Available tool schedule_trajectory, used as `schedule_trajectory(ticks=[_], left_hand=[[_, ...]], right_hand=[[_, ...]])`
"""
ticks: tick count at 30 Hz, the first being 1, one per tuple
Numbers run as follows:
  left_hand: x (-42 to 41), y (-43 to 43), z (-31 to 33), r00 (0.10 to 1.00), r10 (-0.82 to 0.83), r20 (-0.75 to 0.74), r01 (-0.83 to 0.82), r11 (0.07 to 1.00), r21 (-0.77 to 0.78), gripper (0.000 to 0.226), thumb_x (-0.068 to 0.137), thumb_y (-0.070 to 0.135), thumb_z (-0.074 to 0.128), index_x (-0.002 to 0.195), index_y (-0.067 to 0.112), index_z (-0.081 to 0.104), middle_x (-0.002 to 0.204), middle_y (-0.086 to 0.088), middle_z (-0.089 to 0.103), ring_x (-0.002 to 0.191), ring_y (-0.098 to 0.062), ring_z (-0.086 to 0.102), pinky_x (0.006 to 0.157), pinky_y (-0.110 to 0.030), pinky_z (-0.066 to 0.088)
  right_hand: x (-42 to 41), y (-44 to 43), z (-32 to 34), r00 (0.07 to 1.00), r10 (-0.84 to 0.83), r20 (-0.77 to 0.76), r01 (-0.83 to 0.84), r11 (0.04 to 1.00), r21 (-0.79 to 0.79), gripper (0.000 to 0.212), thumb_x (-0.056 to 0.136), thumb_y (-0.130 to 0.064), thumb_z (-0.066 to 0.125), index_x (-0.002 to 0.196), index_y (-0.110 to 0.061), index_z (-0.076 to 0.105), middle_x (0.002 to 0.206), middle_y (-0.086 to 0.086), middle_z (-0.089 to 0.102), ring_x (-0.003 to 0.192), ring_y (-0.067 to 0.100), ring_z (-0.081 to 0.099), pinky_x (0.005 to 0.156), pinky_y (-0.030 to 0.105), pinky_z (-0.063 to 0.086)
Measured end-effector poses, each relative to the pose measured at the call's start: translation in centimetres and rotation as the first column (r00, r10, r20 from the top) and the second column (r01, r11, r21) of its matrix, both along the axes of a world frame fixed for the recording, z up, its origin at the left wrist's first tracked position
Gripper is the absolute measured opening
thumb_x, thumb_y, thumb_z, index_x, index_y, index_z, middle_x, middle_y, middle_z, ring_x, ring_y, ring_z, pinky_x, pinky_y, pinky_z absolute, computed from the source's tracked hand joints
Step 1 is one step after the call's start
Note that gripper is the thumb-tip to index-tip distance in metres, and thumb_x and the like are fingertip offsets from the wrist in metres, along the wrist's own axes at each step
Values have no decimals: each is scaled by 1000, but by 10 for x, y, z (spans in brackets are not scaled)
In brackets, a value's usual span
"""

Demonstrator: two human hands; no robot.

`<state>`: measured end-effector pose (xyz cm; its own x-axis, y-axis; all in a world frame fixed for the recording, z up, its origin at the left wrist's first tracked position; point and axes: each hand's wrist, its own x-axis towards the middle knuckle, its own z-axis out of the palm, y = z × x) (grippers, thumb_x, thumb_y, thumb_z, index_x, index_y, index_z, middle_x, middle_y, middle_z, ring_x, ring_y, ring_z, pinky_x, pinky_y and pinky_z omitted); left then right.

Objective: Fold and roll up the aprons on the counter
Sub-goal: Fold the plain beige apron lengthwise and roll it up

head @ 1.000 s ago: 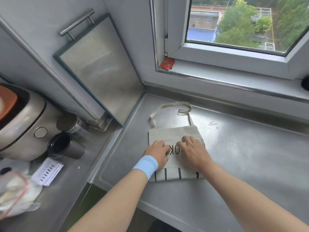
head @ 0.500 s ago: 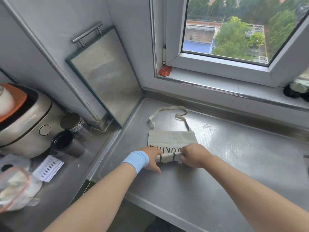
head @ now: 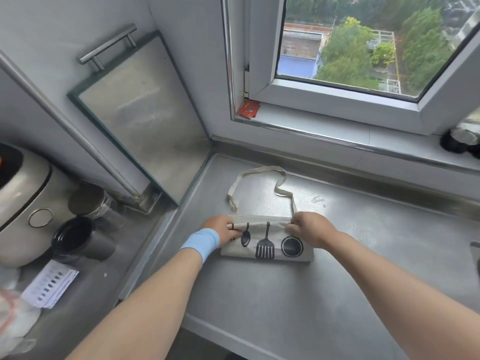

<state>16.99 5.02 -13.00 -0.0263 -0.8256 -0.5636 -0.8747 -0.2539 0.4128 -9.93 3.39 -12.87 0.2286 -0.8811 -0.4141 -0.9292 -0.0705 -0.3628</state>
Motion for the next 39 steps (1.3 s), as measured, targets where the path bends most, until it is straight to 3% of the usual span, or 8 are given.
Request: schedule_trajectory(ticks=[4, 7, 11, 17, 22, 28, 36, 39], left_hand=[[-6, -8, -14, 997, 53, 55, -48, 994, -102, 28, 80, 46, 67, 97, 23, 64, 103, -1, 66, 94, -26, 62, 74, -27, 44], [-17, -12, -14, 936, -2, 351, 110, 951, -290, 42, 82, 41, 64, 117, 22, 50, 122, -3, 48, 104, -26, 57, 81, -34, 47], [-48, -4, -22, 902, -235, 363, 416, 703, -578, 36, 71, 25, 75, 106, 22, 65, 119, -3, 58, 104, -25, 60, 84, -34, 48], [-69, 10, -54, 813, -457, 361, 560, 784, -269, 62, 101, 36, 36, 154, 21, 10, 163, -3, 3, 150, -23, 0, 120, -41, 1], [-61, 9, -60, 791, -478, 383, 588, 768, -256, 64, 101, 41, 29, 155, 25, -2, 163, 1, -9, 149, -20, -12, 120, -41, -7], [-27, 14, -67, 777, -435, 454, 581, 774, -252, 57, 99, 38, 12, 152, 35, -10, 161, -1, -18, 147, -27, -19, 120, -45, -10], [-30, 15, -42, 721, -436, 539, 625, 745, -233, 58, 93, 19, 44, 147, 25, 26, 158, -5, 14, 143, -30, 7, 116, -45, 10], [-38, 12, -29, 725, -470, 504, 625, 756, -194, 52, 82, 12, 52, 130, 26, 38, 136, -4, 36, 124, -29, 33, 99, -41, 35]], right_hand=[[9, -11, -14, 997, -38, -63, 36, 999, -39, 25, 93, -43, 57, 87, -19, 59, 84, 1, 62, 80, 26, 58, 63, 33, 39], [11, -17, -27, 991, -41, -124, 31, 996, -79, 26, 95, -42, 55, 93, -17, 60, 96, 6, 66, 87, 29, 63, 70, 35, 46], [17, -16, -38, 976, -18, -217, -5, 995, -103, 33, 99, -45, 45, 108, -16, 58, 110, 6, 59, 97, 31, 63, 77, 39, 46], [41, 2, -38, 904, -18, -426, -206, 856, -474, 25, 79, -18, 53, 100, -10, 60, 106, 18, 59, 101, 37, 56, 83, 47, 45], [35, 25, -68, 953, 216, -214, -273, 918, -289, 60, 96, -38, 27, 153, -20, 32, 156, 12, 35, 145, 31, 32, 115, 47, 24], [-2, 33, -70, 949, 191, -252, -239, 955, -177, 67, 92, -50, -3, 156, -33, -5, 162, -4, -17, 150, 16, -17, 121, 47, -7], [18, 38, -47, 923, 306, -234, -371, 870, -325, 53, 80, -17, 30, 128, -19, 53, 135, 12, 50, 120, 35, 49, 101, 44, 37], [22, 40, -38, 907, 376, -190, -417, 863, -286, 40, 86, -38, 37, 121, -24, 52, 114, 2, 50, 104, 27, 53, 86, 41, 43]])
